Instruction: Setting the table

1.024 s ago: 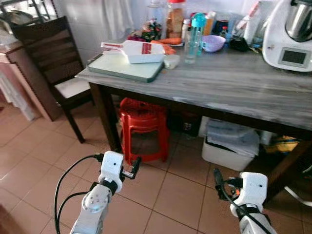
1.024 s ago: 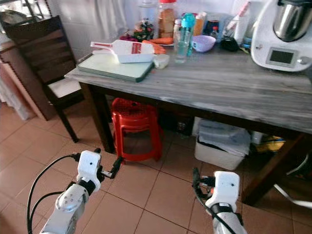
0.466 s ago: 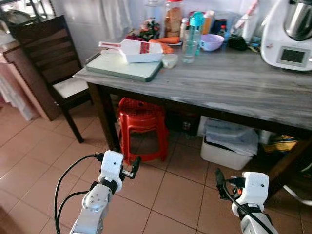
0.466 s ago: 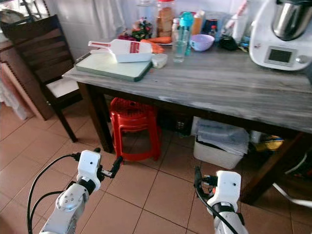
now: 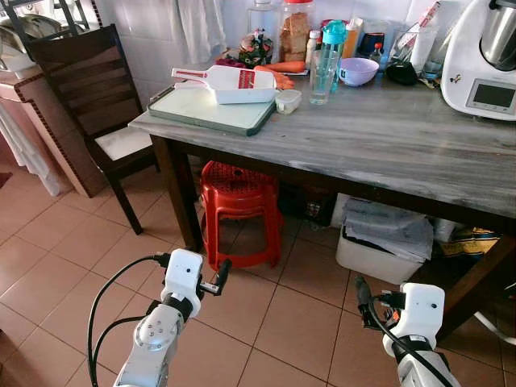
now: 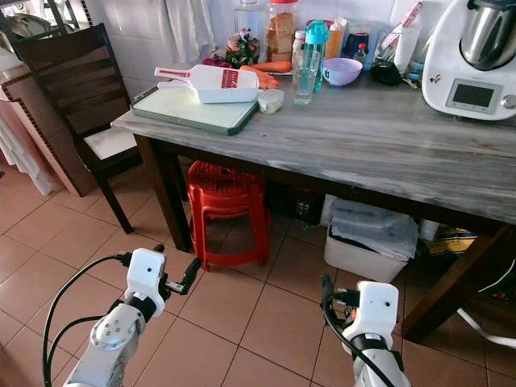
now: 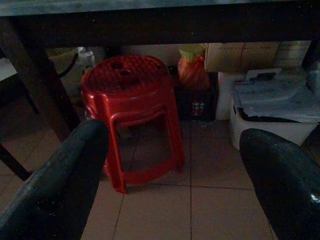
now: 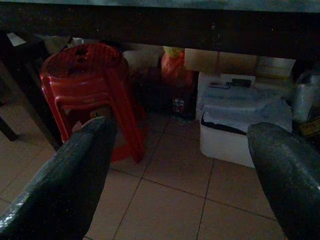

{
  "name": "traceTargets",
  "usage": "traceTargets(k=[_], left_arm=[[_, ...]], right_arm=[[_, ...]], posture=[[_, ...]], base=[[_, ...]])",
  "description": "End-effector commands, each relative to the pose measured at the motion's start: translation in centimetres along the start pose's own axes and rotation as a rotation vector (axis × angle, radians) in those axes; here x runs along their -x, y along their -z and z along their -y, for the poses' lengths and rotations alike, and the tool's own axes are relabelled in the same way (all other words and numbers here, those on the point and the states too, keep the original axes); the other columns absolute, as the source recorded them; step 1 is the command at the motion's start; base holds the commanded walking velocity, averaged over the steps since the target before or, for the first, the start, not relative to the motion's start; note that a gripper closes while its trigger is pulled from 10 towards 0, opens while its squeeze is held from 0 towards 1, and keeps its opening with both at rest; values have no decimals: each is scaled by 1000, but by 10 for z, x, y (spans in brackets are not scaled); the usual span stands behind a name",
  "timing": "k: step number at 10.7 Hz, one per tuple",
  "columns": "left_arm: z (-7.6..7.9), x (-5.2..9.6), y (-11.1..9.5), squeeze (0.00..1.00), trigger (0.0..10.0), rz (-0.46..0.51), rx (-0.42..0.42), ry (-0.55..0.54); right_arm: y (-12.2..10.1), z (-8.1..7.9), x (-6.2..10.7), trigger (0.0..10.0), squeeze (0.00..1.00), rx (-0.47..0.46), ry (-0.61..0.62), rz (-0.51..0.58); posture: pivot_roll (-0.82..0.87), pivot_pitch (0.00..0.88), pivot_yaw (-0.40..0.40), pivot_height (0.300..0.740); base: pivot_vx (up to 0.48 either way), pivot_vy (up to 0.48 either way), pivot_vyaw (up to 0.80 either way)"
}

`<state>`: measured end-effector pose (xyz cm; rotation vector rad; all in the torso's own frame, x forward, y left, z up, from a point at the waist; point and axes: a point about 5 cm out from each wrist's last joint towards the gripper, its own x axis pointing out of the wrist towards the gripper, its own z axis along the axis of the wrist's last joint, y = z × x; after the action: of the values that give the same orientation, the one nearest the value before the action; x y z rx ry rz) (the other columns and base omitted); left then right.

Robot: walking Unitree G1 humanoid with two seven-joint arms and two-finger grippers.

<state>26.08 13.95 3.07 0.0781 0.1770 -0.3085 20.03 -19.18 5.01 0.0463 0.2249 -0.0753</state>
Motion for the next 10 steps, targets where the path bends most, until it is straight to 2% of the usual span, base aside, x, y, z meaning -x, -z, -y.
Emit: traceTargets(k=[1, 8, 10], left_arm=[[-1, 0, -1, 0, 10000, -1, -8, -8], [1, 0, 0, 0, 10000, -5, -5, -11], [1, -1, 0, 0, 10000, -5, -6, -7]], right_arm=[[-1, 0, -1, 10000, 0, 1, 4, 3], [-1, 1, -1, 10000, 0, 6, 8, -3], [0, 1, 0, 10000, 0, 4, 12, -4]], posture=[[-24, 0, 41, 740], [-30, 0, 41, 740], [-32, 0, 44, 740]], base=[[0, 0, 0], [0, 0, 0], [-351, 0, 0]])
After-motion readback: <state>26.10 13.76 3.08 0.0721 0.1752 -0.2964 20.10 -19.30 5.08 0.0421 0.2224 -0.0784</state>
